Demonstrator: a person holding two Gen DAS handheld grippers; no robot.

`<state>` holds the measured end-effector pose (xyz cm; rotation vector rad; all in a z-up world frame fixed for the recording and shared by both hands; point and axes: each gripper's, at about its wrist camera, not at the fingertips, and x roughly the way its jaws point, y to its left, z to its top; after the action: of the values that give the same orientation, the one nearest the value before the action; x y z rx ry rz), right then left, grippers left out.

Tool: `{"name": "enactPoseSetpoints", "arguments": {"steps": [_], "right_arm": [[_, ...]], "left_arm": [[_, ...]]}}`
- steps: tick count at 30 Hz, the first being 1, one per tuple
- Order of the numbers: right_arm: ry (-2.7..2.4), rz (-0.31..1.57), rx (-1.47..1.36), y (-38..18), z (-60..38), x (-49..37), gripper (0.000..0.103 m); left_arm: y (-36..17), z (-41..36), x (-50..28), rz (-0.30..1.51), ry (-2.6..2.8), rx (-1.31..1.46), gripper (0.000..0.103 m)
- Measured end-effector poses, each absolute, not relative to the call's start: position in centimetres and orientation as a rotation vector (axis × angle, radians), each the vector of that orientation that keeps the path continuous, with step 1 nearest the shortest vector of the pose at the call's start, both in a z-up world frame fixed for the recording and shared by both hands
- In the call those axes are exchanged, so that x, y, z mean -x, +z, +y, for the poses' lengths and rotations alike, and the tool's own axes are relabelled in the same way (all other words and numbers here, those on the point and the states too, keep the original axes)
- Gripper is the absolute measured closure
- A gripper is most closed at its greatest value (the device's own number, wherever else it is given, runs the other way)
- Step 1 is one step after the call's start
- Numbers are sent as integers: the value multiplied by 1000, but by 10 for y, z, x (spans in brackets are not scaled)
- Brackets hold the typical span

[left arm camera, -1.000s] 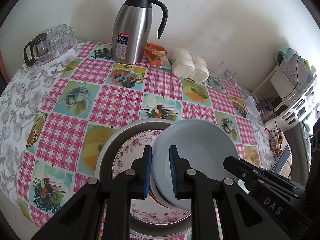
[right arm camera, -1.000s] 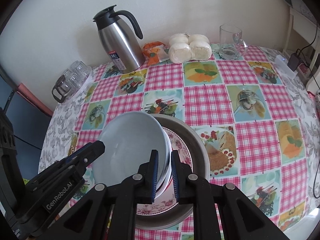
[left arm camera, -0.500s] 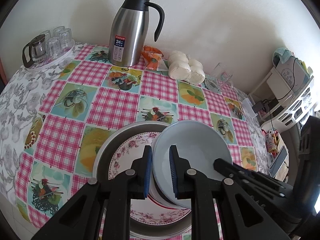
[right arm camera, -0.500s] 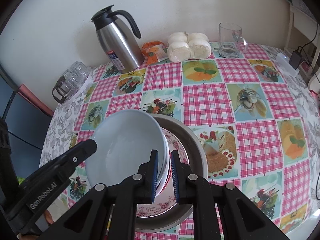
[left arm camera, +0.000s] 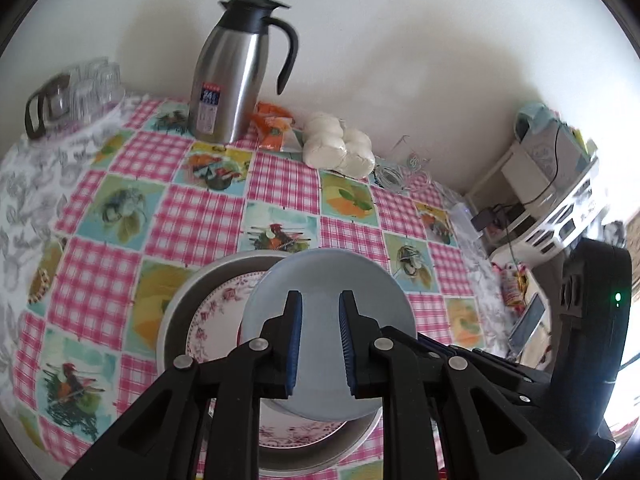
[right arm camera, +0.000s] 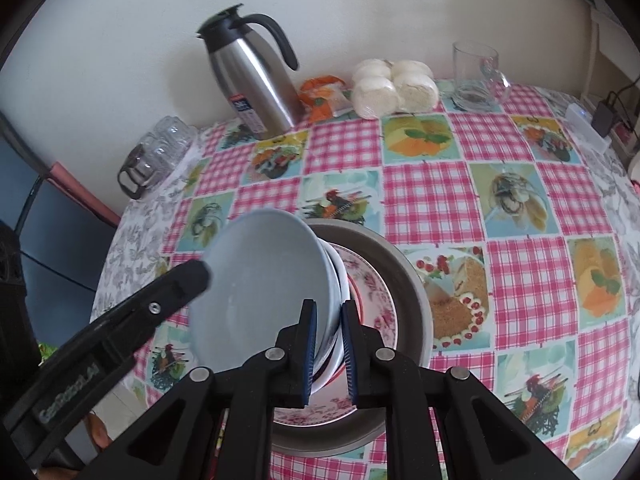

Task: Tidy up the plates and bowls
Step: 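Lower the pale round bowl onto the white square bowl with both grippers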

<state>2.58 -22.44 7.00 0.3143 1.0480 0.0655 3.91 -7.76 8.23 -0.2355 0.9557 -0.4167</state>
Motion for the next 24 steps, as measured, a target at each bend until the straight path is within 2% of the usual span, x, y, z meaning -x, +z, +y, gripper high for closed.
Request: {"name": "enactPoseSetpoints", "arguments": {"steps": [12, 17, 24], "right_arm": [[45, 1032, -321, 72, -231, -25, 87], [47, 1029, -372, 66, -241, -26, 90], [81, 1037, -462, 53, -252, -29, 94]], "left_arm": [[79, -50, -45, 930, -273, 258, 85], [63, -54, -51, 982, -320, 301, 85], [69, -63, -46, 970, -354, 282, 85]]}}
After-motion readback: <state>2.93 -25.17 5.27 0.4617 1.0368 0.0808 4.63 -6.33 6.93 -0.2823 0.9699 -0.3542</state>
